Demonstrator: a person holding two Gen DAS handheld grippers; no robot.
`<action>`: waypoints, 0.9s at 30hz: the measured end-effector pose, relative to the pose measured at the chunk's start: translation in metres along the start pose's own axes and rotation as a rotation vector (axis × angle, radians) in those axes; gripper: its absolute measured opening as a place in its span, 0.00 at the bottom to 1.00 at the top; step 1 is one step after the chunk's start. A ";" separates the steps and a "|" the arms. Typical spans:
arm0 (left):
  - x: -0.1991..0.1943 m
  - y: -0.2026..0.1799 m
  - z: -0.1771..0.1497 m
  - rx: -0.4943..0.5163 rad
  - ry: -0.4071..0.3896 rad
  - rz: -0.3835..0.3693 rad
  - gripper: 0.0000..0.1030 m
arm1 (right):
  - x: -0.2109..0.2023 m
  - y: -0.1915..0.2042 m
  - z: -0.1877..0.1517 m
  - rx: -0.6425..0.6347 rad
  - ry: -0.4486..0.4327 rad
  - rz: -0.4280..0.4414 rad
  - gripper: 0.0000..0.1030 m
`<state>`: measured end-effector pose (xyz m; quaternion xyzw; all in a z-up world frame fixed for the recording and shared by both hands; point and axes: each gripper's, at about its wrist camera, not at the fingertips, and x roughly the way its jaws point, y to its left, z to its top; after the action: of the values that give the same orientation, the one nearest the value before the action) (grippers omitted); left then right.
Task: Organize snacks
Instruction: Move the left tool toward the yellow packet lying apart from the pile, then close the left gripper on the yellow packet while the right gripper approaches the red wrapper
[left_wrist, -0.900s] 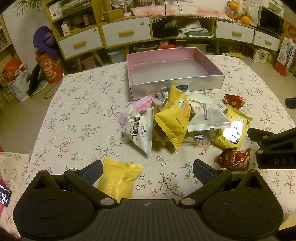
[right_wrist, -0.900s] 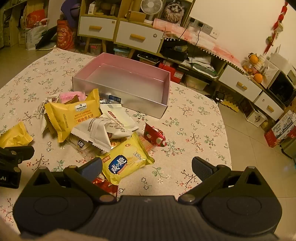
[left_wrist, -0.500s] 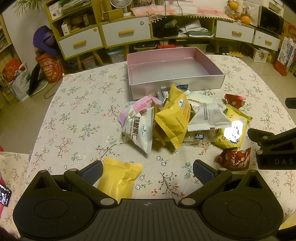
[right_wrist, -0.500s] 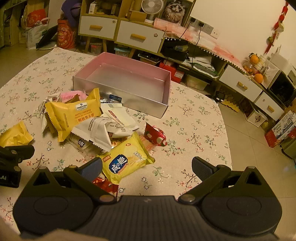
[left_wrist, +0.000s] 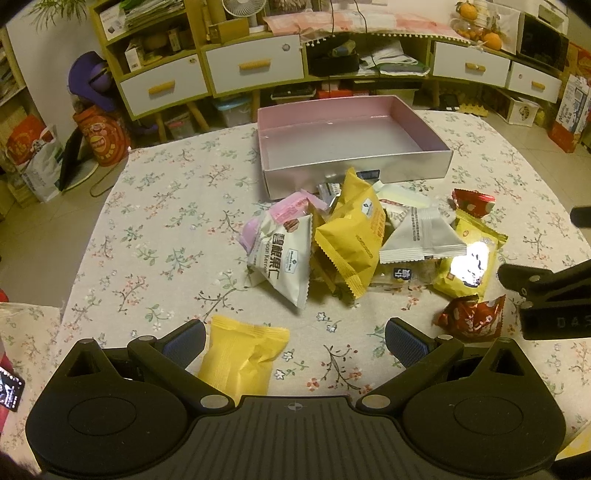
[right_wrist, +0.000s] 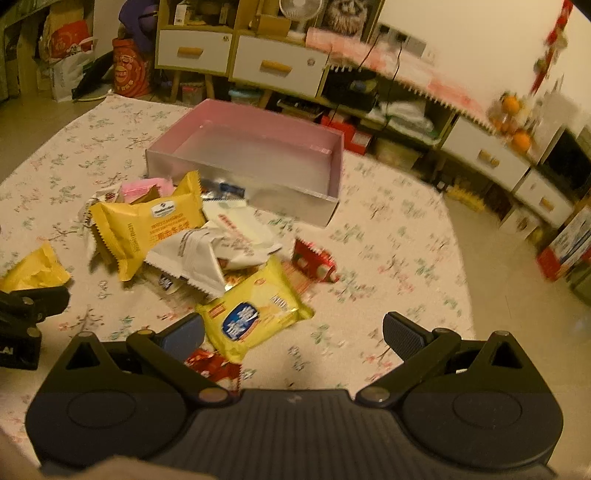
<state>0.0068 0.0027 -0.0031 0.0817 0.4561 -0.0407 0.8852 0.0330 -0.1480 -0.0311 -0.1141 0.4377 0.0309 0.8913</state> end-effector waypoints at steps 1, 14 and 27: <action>-0.001 0.000 -0.002 0.001 0.001 0.000 1.00 | 0.001 -0.002 0.000 0.012 0.014 0.015 1.00; 0.008 0.025 -0.008 -0.046 -0.003 -0.029 1.00 | 0.014 -0.005 -0.009 0.007 0.099 0.083 1.00; 0.034 0.066 -0.035 0.025 0.062 -0.068 1.00 | 0.026 0.000 -0.023 0.000 0.206 0.232 0.99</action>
<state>0.0078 0.0737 -0.0438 0.0783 0.4851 -0.0740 0.8678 0.0314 -0.1541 -0.0649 -0.0653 0.5373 0.1219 0.8320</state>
